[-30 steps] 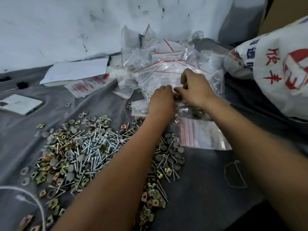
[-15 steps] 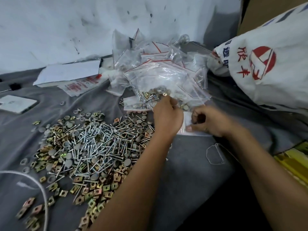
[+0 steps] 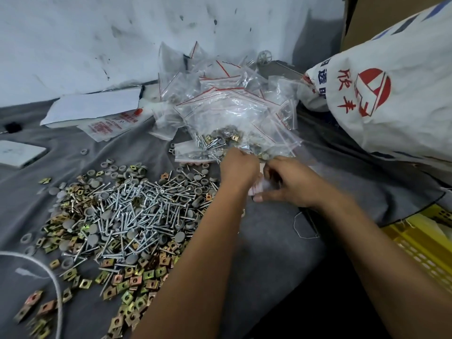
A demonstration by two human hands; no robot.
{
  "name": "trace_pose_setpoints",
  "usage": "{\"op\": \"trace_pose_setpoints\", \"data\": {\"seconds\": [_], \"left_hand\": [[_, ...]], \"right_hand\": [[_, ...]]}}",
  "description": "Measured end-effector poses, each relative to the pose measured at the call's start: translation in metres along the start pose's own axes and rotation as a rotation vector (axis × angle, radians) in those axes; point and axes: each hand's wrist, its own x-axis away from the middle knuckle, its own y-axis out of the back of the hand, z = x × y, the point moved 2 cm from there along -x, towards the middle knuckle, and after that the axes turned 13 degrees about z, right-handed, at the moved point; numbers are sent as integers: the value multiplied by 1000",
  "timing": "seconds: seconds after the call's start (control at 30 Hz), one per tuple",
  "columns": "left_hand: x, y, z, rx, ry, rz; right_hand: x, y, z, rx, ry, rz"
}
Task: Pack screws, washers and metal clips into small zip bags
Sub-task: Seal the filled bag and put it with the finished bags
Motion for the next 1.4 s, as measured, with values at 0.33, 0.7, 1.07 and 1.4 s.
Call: {"op": "trace_pose_setpoints", "data": {"seconds": [0.33, 0.7, 1.07, 1.4], "left_hand": [[4, 6, 9, -40, -112, -163], [16, -56, 24, -497, -331, -37], [20, -38, 1, 258, -244, 201], [77, 99, 9, 424, -517, -110]], "right_hand": [[-13, -11, -6, -375, -82, -388], [3, -8, -26, -1136, -268, -881], [29, 68, 58, -1546, 290, -864], [-15, 35, 119, -1652, 225, -472]]}}
